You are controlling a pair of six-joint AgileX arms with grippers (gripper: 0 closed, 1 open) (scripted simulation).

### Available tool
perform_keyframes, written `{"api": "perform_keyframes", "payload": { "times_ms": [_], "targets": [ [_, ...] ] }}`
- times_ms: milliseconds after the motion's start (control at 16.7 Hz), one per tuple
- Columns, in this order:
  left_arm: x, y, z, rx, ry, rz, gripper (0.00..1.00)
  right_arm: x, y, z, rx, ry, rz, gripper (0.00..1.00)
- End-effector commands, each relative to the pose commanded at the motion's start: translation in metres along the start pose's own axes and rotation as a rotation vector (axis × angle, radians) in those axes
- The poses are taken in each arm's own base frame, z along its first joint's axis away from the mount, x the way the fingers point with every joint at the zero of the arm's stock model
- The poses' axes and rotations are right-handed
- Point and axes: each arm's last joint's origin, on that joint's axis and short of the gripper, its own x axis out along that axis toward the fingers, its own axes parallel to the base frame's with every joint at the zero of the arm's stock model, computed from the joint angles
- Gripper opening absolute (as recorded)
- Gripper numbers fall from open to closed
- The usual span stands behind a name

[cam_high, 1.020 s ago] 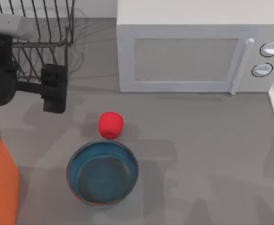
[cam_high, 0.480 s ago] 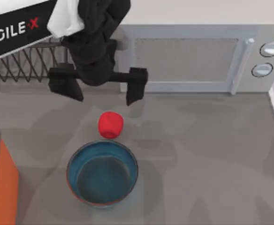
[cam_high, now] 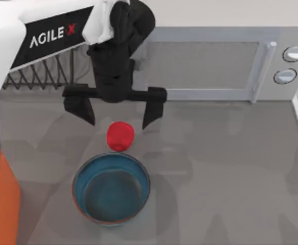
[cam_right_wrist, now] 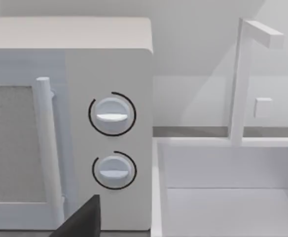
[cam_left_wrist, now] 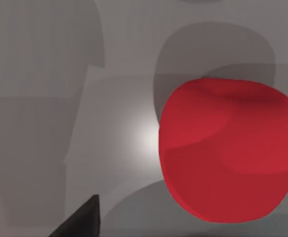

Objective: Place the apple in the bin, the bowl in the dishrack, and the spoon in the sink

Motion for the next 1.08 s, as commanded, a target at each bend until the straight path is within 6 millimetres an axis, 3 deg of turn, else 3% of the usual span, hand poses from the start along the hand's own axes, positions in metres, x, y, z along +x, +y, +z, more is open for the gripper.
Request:
{"api": "perform_keyframes", "payload": {
  "times_ms": [240,660,900,1080],
  "targets": [
    [0.006,0.002,0.000,-0.001,0.002,0.001,1.00,0.000,0.000,0.000,0.000,0.000,0.000,1.00],
    [0.069,0.000,0.000,0.000,-0.001,0.000,1.00,0.000,0.000,0.000,0.000,0.000,0.000,1.00],
    [0.070,0.000,0.000,0.000,0.000,0.000,1.00,0.000,0.000,0.000,0.000,0.000,0.000,1.00],
    [0.070,0.000,0.000,0.000,0.000,0.000,0.77,0.000,0.000,0.000,0.000,0.000,0.000,1.00]
  ]
}}
